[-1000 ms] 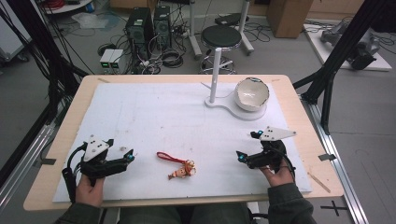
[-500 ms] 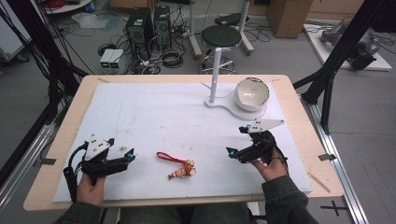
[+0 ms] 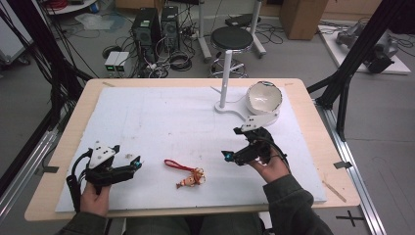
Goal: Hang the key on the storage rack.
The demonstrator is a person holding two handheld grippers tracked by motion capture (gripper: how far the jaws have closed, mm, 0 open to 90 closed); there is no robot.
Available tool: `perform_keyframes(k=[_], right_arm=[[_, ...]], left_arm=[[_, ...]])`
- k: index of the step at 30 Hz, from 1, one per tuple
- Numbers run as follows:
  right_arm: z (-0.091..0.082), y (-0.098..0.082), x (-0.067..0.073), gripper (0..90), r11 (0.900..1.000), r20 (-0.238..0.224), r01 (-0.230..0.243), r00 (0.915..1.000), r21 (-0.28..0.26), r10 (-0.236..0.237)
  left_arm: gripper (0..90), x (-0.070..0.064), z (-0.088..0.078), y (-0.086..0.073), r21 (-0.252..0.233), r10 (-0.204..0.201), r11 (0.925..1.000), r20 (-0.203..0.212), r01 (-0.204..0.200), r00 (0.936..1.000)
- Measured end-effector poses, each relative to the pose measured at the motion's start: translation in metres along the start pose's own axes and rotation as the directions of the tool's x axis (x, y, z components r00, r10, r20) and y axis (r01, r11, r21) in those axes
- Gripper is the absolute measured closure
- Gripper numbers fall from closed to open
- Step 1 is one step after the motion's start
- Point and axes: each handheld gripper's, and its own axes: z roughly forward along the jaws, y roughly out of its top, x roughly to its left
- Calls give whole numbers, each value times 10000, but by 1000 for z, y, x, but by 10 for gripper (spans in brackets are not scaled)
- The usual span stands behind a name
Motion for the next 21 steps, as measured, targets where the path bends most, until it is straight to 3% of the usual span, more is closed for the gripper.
perform_keyframes(k=[4, 12, 13, 21], right_arm=[[8, 11, 2, 62, 9999, -218, 67, 9997, 153, -63], [22, 28, 7, 186, 9983, -656, 275, 9976, 514, -241], [26, 31, 9, 200, 9970, -768, 481, 9961, 608, -434], [36, 39, 12, 247, 9944, -1013, 624, 9934, 850, -536]], left_arm=[[213, 0, 0, 0, -10, -21, 10000, -15, 21, 10000], [213, 1, 0, 0, -16, -37, 10000, -1, 37, 10000], [213, 1, 0, 0, -20, -47, 10000, -38, 47, 10000], [213, 1, 0, 0, 3, -28, 10000, -28, 28, 10000]])
